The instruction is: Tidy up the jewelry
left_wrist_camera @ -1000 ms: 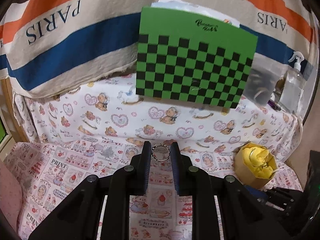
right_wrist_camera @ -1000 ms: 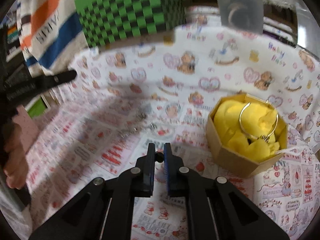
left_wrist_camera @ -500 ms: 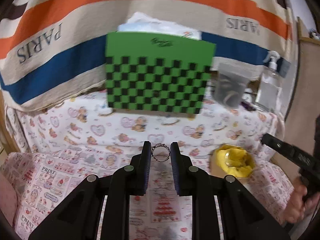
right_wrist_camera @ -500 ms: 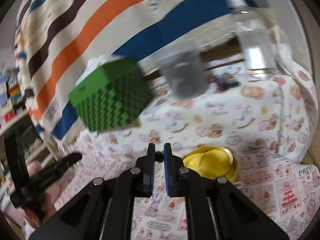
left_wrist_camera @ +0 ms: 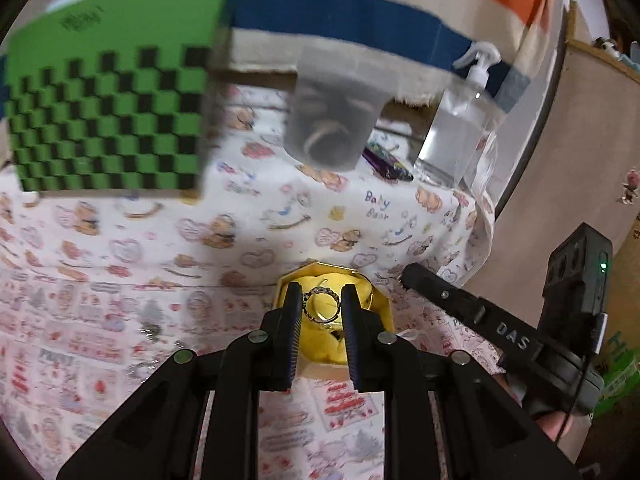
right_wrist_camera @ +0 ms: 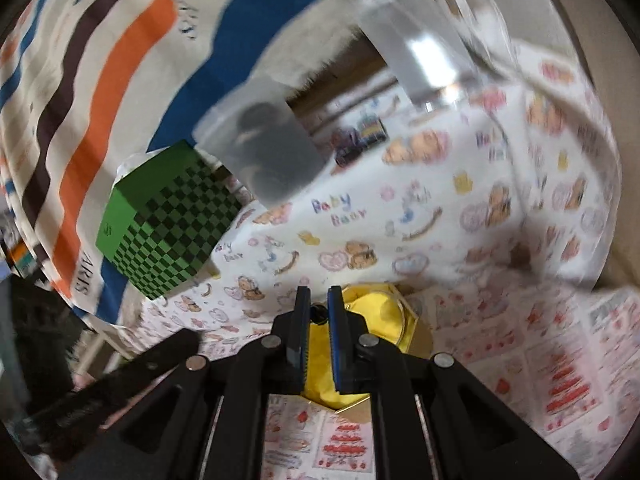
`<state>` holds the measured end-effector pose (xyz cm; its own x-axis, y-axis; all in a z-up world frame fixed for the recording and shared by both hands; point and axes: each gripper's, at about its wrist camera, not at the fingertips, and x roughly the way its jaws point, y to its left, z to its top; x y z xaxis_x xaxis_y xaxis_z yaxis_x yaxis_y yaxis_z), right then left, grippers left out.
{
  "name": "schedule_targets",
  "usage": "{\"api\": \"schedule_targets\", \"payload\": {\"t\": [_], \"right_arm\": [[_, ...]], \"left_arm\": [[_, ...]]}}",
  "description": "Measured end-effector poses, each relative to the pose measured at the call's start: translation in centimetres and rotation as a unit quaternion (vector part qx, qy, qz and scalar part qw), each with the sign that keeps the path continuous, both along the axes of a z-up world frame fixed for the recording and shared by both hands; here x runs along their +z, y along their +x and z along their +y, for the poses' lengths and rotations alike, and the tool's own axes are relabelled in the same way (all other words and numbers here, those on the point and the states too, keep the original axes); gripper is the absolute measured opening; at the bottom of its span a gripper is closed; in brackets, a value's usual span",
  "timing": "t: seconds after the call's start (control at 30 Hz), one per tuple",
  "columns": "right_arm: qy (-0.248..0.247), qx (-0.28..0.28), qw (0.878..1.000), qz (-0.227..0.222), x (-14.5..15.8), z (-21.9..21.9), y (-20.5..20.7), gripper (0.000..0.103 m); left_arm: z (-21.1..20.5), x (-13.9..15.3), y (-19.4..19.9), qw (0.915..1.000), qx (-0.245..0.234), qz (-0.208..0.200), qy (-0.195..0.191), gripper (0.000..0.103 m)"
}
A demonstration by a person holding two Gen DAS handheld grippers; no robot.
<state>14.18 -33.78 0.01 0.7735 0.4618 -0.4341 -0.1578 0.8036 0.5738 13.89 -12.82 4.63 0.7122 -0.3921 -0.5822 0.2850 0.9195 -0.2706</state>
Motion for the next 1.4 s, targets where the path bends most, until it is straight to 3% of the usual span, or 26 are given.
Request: {"api": "schedule_targets", "payload": {"t": [0.23, 0.33, 0.4, 0.43, 0.47, 0.63, 0.7, 0.83, 0.93, 1.0, 1.17, 1.27, 1.4], "right_arm": [[0.031, 0.007, 0.999, 0.024, -1.3, -0.3, 1.1, 0.008], [0.014, 0.006, 1.000, 0.025, -1.4, 0.3, 1.3, 0.008], [0.005, 0.006, 0.999, 0.032, -1.7, 0.7, 1.6, 0.008], [0.005, 0.007, 0.999, 0.035, -1.8, 0.8, 1.7, 0.009], [0.004, 0.005, 0.999, 0.037, -1.9, 0.8, 1.7, 0.009], [0.004, 0.001, 0.999, 0.041, -1.9, 0.6, 1.7, 0.026], [0.001, -0.001, 0.999, 0.042, -1.9, 0.6, 1.6, 0.027], [-0.032, -0.016, 0.999, 0.035, -1.7, 1.0, 1.1, 0.038], [-0.066, -0.026, 0.997, 0.028, -1.6, 1.7, 0.7, 0.041], [-0.082, -0.034, 0.996, 0.024, -1.6, 1.8, 0.3, 0.044], [-0.143, -0.057, 0.988, 0.003, -1.2, 2.9, -0.1, 0.051], [-0.135, -0.049, 0.990, 0.002, -1.0, 3.2, 0.1, 0.053], [-0.173, -0.051, 0.983, -0.011, -1.0, 4.5, -0.2, 0.054]], "left_arm": [[-2.1, -1.0, 3.1, 0.9996, -0.016, 0.023, 0.001, 0.018], [-1.9, -1.5, 3.8, 0.9992, 0.001, 0.038, -0.015, 0.018], [-1.8, -1.7, 4.0, 0.9990, 0.000, 0.039, -0.019, 0.027], [-1.7, -1.6, 3.8, 0.9993, 0.003, 0.034, -0.015, 0.037], [-1.6, -1.5, 3.5, 0.9996, 0.006, 0.027, -0.009, 0.040], [-0.4, -0.3, 1.5, 0.9994, 0.022, -0.011, 0.026, 0.040], [0.4, 0.2, 0.1, 0.9987, 0.027, -0.031, 0.032, 0.045], [2.0, 0.2, -3.5, 0.9945, 0.037, -0.076, 0.061, 0.060], [3.3, -0.1, -6.0, 0.9836, 0.085, -0.119, 0.105, 0.060], [4.0, 0.2, -6.3, 0.9786, 0.105, -0.124, 0.127, 0.060], [6.1, 1.0, -6.0, 0.9823, 0.100, -0.112, 0.112, 0.060], [6.3, 1.1, -5.3, 0.9820, 0.106, -0.110, 0.112, 0.060], [5.7, 1.4, -4.3, 0.9853, 0.098, -0.100, 0.098, 0.060]]}}
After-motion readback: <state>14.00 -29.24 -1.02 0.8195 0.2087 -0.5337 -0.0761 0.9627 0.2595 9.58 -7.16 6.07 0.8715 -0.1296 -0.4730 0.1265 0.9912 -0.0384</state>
